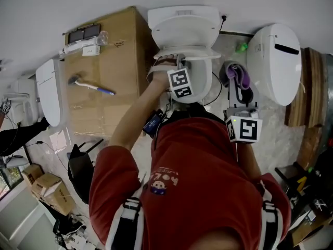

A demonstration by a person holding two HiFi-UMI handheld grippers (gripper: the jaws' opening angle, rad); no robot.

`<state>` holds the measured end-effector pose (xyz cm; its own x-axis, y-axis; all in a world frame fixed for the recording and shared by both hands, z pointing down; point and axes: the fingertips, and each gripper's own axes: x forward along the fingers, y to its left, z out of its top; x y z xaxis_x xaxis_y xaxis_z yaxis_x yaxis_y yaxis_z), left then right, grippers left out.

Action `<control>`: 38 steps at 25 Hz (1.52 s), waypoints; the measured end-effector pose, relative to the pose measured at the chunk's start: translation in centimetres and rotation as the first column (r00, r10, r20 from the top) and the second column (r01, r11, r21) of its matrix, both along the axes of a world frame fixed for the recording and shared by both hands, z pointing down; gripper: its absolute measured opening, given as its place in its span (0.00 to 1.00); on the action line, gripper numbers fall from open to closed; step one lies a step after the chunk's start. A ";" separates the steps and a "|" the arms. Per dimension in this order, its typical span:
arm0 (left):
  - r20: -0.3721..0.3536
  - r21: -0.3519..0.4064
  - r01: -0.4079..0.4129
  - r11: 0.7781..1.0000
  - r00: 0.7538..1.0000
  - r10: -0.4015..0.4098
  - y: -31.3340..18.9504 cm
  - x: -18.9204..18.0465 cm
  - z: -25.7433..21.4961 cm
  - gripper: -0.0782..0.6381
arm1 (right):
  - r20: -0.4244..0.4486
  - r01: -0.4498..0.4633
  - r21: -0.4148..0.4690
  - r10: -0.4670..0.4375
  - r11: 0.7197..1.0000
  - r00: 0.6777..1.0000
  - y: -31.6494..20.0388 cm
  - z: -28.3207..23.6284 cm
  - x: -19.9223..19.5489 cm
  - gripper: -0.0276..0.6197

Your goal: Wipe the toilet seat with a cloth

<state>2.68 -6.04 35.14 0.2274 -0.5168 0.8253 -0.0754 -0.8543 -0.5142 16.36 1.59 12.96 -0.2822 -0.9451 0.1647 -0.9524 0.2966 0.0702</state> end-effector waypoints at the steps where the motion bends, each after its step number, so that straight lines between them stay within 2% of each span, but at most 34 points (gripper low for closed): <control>1: 0.005 -0.055 -0.015 0.998 1.000 0.016 1.7 0.1 0.8 0.17 | -0.001 0.010 -0.014 -0.010 1.000 1.000 0.2 0.5 -0.3 0.14; 3: -0.012 -0.195 -0.032 0.980 0.999 0.030 5.0 0.3 2.7 0.19 | -0.003 0.028 -0.041 -0.028 0.999 1.000 0.2 1.6 -0.9 0.14; 5: -0.044 -0.324 -0.036 0.945 0.999 0.023 7.9 0.5 4.6 0.22 | -0.002 0.044 -0.069 -0.044 0.997 0.999 0.1 2.6 -1.3 0.14; 7: -0.064 -0.410 -0.028 0.912 0.998 0.002 10.5 0.4 6.5 0.25 | -0.003 0.062 -0.100 -0.062 0.993 0.998 0.3 3.6 -1.8 0.14; 12: -0.057 -0.529 -0.022 0.848 0.998 -0.010 14.8 0.1 10.9 0.31 | -0.012 0.084 -0.166 -0.087 0.982 0.996 0.9 6.8 -2.5 0.14; 18: -0.052 -0.693 -0.014 0.721 0.998 -0.032 18.9 -0.5 16.3 0.42 | -0.024 0.103 -0.264 -0.113 0.959 0.993 1.6 11.4 -3.8 0.14; 20: -0.039 -0.720 -0.021 0.693 0.999 -0.011 20.1 -0.7 18.2 0.43 | -0.029 0.110 -0.289 -0.123 0.951 0.992 1.7 13.2 -4.2 0.14; 26: -0.028 -0.756 -0.044 0.653 0.999 0.035 22.5 -0.9 23.9 0.45 | -0.038 0.153 -0.336 -0.176 0.929 0.984 2.1 19.5 -5.6 0.14; 30: -0.021 -0.770 -0.036 0.636 0.999 0.032 23.3 -0.9 27.7 0.46 | 0.007 0.161 -0.318 -0.167 0.934 0.986 1.6 23.4 -6.5 0.14; 33: -0.022 -0.770 -0.031 0.637 1.000 0.022 23.5 -1.0 30.5 0.46 | 0.016 0.161 -0.332 -0.165 0.930 0.986 1.6 26.5 -6.8 0.14; 38: 0.003 -0.750 -0.027 0.661 0.999 0.044 23.8 -1.0 35.1 0.48 | 0.018 0.173 -0.375 -0.179 0.911 0.984 2.2 31.5 -6.9 0.14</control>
